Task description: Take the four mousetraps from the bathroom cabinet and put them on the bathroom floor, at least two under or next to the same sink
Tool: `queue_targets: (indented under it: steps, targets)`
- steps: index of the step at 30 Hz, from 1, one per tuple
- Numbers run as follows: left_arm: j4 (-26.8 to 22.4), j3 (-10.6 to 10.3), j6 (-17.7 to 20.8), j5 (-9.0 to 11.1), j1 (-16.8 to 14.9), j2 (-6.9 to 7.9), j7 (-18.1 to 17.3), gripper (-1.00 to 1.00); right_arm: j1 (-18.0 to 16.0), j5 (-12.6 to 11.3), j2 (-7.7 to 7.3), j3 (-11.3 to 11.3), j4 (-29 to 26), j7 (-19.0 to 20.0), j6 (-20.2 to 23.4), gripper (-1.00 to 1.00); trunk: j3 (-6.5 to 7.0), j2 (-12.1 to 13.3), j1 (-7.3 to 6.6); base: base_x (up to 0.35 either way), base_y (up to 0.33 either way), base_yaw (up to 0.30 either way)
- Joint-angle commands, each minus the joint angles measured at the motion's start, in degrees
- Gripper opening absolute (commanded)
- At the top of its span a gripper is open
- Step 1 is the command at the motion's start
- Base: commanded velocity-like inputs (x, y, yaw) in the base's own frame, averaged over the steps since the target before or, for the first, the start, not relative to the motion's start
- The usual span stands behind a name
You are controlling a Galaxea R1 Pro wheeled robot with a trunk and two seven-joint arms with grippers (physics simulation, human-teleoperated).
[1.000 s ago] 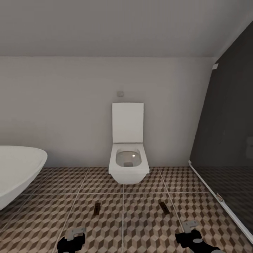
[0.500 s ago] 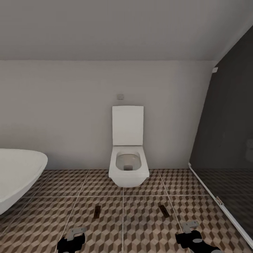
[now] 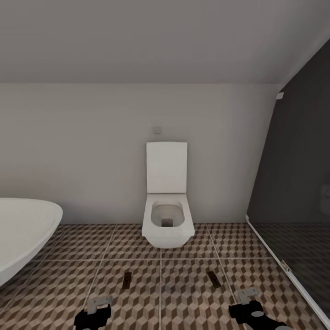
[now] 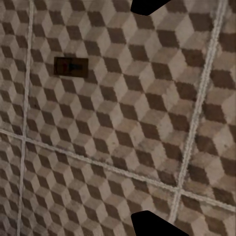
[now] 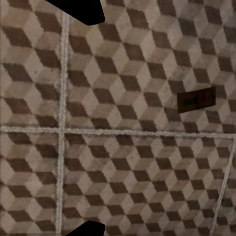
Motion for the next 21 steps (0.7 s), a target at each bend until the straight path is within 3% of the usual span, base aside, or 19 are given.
queue_targets:
  steps: [1,21]
  targets:
    - [0.0,-0.5,-0.1,0.4,0.0,-0.02,0.3,1.00,-0.1,0.5,0.01,0.1,0.2,-0.3,-0.2,1.00,0.13,0.4,-0.24,0.000,0.000,0.000]
    - [0.0,-0.5,0.1,0.4,0.0,-0.87,1.8,1.00,-0.1,0.5,-0.02,0.1,0.2,-0.3,-0.2,1.00,3.72,8.4,-4.63,0.000,0.000,0.000]
